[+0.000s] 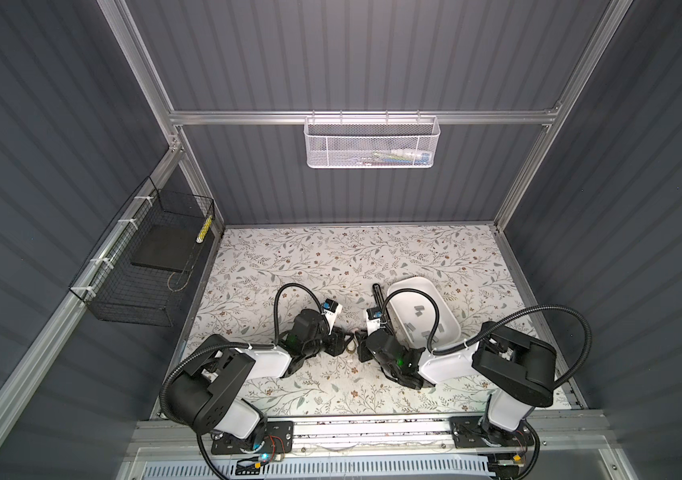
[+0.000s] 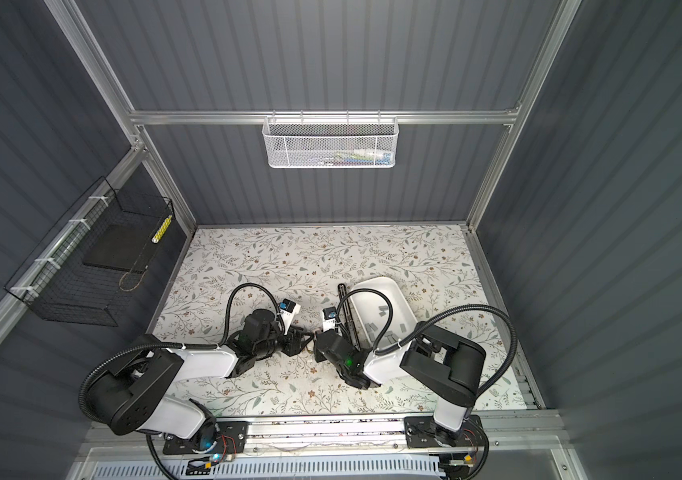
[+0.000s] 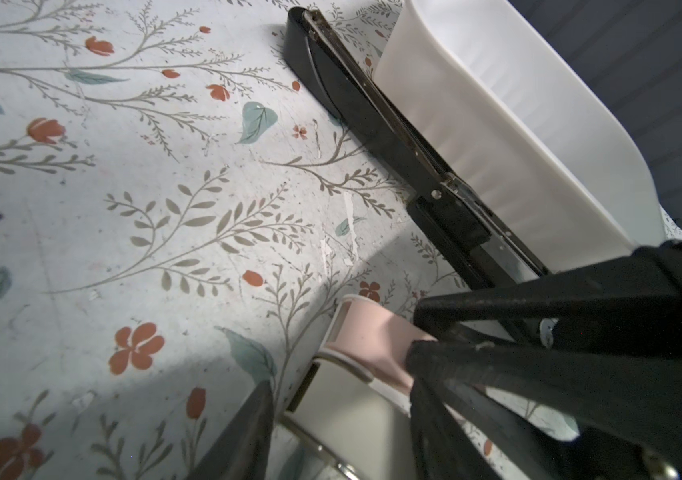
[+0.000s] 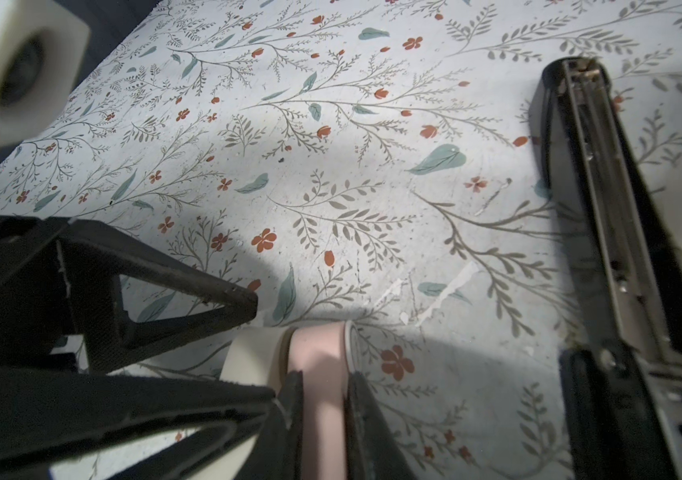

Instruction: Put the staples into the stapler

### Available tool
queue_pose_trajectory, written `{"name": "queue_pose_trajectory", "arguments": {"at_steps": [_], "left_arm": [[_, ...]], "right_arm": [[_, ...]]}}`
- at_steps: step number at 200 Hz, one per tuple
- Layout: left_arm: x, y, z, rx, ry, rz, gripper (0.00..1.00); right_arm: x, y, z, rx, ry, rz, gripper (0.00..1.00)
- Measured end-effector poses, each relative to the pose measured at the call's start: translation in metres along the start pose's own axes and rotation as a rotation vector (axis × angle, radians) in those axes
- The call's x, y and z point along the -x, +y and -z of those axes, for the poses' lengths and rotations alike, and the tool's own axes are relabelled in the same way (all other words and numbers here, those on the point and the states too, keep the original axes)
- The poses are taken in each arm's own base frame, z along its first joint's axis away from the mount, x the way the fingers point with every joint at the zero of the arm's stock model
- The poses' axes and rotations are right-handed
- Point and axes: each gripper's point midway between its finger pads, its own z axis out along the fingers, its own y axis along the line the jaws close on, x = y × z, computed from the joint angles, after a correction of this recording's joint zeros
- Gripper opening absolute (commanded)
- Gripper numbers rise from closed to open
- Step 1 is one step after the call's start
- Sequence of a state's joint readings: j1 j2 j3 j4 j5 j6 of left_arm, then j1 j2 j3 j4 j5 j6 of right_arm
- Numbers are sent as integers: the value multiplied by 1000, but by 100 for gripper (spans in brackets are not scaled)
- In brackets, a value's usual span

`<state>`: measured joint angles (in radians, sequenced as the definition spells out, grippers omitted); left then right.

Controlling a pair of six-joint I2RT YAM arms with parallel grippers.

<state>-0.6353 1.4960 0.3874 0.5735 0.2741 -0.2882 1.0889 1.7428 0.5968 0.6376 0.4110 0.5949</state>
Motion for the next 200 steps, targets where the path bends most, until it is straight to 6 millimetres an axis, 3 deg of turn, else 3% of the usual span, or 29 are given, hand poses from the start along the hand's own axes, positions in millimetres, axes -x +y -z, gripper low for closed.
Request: {"name": "queue_pose_trajectory", "arguments": {"at_steps": [200], "left_arm": [[3, 0, -6, -11, -23, -6, 54]], "right_arm": [[-6, -3, 6, 68, -63, -76, 23]]}}
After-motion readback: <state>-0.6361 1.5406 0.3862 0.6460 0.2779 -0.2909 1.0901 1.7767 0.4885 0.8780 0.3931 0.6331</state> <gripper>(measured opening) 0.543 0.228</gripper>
